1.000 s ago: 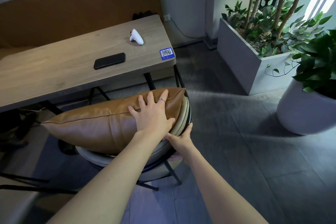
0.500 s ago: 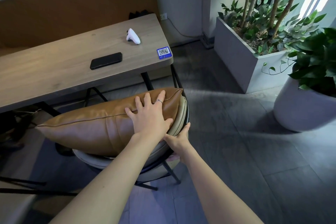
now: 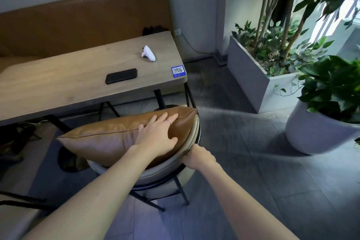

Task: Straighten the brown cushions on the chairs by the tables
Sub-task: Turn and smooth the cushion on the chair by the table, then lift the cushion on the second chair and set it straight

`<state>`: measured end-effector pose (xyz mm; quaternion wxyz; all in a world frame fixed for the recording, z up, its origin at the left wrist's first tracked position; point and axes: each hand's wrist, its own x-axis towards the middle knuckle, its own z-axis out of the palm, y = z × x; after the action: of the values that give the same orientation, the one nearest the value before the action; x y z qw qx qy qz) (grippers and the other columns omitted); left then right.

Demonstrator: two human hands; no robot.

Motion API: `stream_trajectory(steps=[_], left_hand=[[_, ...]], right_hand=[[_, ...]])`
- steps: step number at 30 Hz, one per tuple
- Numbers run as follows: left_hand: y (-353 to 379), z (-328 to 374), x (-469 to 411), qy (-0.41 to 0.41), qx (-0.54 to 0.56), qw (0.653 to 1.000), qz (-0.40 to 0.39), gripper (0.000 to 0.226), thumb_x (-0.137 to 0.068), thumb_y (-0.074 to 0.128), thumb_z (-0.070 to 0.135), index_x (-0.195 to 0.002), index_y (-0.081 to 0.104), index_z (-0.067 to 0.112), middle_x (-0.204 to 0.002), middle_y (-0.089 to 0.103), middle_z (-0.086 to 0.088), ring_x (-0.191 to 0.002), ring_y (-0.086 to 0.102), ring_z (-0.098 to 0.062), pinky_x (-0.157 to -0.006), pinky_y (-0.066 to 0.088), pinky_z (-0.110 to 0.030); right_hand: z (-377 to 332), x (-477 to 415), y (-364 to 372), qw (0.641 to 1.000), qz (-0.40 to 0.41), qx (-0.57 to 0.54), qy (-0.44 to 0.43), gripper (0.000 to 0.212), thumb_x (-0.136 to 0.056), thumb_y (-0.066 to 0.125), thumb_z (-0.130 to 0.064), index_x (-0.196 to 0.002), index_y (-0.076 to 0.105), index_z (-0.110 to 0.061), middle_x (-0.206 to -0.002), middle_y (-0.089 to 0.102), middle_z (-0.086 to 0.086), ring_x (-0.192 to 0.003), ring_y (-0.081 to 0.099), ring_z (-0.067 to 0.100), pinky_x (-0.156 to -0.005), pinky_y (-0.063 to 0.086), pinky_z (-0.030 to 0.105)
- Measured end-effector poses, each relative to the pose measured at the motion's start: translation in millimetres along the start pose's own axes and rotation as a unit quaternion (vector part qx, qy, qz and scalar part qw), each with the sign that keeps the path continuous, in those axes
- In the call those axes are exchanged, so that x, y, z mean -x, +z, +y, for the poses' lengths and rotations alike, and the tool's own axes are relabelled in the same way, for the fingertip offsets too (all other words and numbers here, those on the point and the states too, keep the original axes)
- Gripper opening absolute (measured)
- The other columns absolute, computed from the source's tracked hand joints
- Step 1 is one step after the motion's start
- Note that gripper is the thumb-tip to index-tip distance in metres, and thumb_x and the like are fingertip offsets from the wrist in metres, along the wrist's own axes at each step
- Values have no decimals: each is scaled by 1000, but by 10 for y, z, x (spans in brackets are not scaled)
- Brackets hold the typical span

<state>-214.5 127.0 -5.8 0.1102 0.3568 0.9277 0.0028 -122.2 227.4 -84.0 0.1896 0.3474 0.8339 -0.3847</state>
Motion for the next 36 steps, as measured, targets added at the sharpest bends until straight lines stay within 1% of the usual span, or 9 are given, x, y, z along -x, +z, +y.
stream_trajectory(steps=[2,8,14,20,24,27,30,33,36], left_hand=[[-131,-69,134,15,-11,1000,-9,69,-98,54,47,-159,21,42,-169,21,6,-154,21,-25,-119,21,-55],[-719,-348,598,20,-48,997,55,52,-99,49,47,-149,46,33,-151,52,6,-138,44,-22,-109,31,-49],[-1557,-816,1454,15,-77,981,176,51,-100,48,43,-149,46,28,-149,53,4,-139,42,-22,-107,34,-45],[-2308,-1440,2826,-17,-114,950,289,50,-100,45,45,-145,50,23,-156,46,-2,-149,28,-27,-115,21,-54],[-2761,-1918,3930,-38,-126,919,371,61,-100,48,46,-156,34,28,-166,29,-6,-155,15,-30,-119,16,-61],[-3034,-2295,4701,-60,-148,896,415,64,-99,50,49,-157,32,28,-167,27,-8,-155,12,-33,-118,14,-64],[-3195,-2644,5358,-86,-160,878,443,65,-98,50,52,-156,33,29,-166,29,-10,-154,15,-38,-116,15,-68],[-3241,-2984,5897,-120,-161,861,468,66,-97,48,54,-157,31,30,-165,29,-13,-153,16,-41,-114,17,-70],[-3204,-3348,6350,-151,-157,848,484,67,-97,44,56,-158,30,30,-166,27,-13,-154,13,-41,-115,16,-69]], right_hand=[[-162,167,-194,997,4,65,-29,33,-93,53,-32,-120,56,-14,-126,63,8,-114,60,33,-84,45,36],[-903,835,-638,980,77,137,-120,44,-91,54,-26,-132,57,-12,-128,65,13,-116,61,36,-90,47,39],[-1767,1863,-712,940,195,175,-217,27,-91,55,-28,-115,63,-17,-114,67,9,-104,63,35,-77,44,37],[-2553,3297,-358,856,346,178,-341,31,-99,48,-31,-121,61,-14,-111,67,10,-98,63,32,-72,49,38],[-2999,4234,20,775,416,175,-443,35,-100,49,-33,-126,60,-13,-114,67,9,-100,64,29,-73,45,34],[-3292,4837,327,720,450,165,-502,39,-100,52,-34,-130,61,-11,-117,68,9,-102,65,27,-81,50,37],[-3553,5315,677,675,475,137,-548,44,-98,54,-37,-134,60,-11,-127,66,11,-115,61,27,-91,50,42],[-3798,5673,1055,657,476,129,-571,53,-98,51,-44,-144,51,-17,-142,57,11,-132,50,27,-105,43,47],[-4024,5883,1418,663,456,126,-580,59,-99,45,-50,-151,40,-23,-153,45,10,-141,40,29,-113,35,52]])
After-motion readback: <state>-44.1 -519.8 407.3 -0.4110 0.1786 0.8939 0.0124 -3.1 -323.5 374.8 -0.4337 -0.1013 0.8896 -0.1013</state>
